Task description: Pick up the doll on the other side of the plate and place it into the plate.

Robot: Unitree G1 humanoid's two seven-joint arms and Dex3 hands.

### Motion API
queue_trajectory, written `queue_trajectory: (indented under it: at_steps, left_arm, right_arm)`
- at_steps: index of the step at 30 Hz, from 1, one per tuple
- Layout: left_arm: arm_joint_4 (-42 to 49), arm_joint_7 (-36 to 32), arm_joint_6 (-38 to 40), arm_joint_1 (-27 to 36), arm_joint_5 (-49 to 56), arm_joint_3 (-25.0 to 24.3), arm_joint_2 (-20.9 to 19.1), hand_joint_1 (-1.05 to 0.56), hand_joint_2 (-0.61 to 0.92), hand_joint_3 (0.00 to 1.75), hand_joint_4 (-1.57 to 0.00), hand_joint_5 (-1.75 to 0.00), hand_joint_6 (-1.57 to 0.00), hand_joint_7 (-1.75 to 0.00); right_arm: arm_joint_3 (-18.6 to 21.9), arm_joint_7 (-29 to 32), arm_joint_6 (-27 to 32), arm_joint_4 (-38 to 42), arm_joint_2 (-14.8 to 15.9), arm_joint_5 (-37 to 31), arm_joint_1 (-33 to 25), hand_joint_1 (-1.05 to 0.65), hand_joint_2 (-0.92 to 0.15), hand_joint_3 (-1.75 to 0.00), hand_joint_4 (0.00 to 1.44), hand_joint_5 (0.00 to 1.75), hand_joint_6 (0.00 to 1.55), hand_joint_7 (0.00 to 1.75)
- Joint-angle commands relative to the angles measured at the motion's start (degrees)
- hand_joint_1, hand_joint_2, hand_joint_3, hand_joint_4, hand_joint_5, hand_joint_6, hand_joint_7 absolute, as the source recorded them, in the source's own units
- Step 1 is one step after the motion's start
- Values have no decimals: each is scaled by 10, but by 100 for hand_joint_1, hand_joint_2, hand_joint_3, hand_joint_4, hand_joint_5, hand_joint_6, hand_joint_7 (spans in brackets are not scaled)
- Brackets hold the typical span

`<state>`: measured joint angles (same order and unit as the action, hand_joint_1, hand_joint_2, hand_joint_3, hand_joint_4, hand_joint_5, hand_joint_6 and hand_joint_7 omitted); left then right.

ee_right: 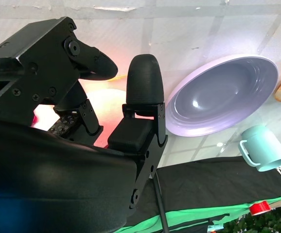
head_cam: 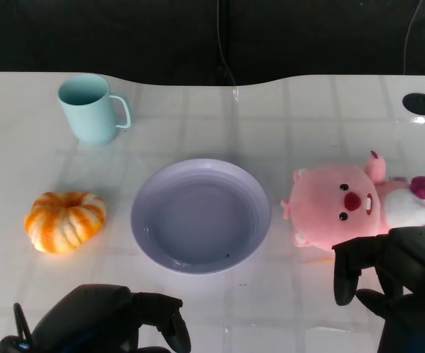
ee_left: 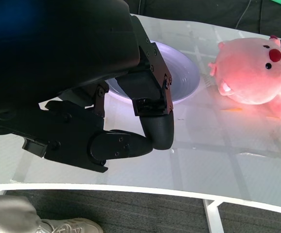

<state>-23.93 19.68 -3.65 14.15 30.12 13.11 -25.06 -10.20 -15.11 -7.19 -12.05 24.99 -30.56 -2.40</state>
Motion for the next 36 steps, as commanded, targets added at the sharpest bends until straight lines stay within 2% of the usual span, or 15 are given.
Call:
queue_trajectory:
  at_steps: [1,23,29,33,36]
  left_arm:
    - [2,0,-7,-4,-2,-6,-10,-29,92,37,-73,-136,-78,-84]
    - [5,2,-6,-5,-6,-8,-7,-29,92,37,-73,-139,-79,-82]
    - [8,1,-10,-5,-8,-9,-10,-29,92,37,-73,-140,-79,-83]
    - [13,-3,-18,-5,-6,-11,-12,-28,92,37,-73,-141,-79,-83]
    - [13,0,-16,-5,-5,-12,-13,-29,92,38,-72,-140,-78,-83]
  right_arm:
    - [-1,0,4,-3,3,-1,4,-1,-41,-104,89,166,90,118]
    - [0,2,7,-2,0,-3,6,0,-43,-103,89,165,91,117]
    - [10,16,14,-10,-11,2,6,-1,-39,-106,85,158,90,101]
    - [22,38,10,-23,-20,6,1,-2,-50,-76,88,135,98,68]
    - [33,55,0,-28,-25,14,1,-7,-65,-42,83,115,98,36]
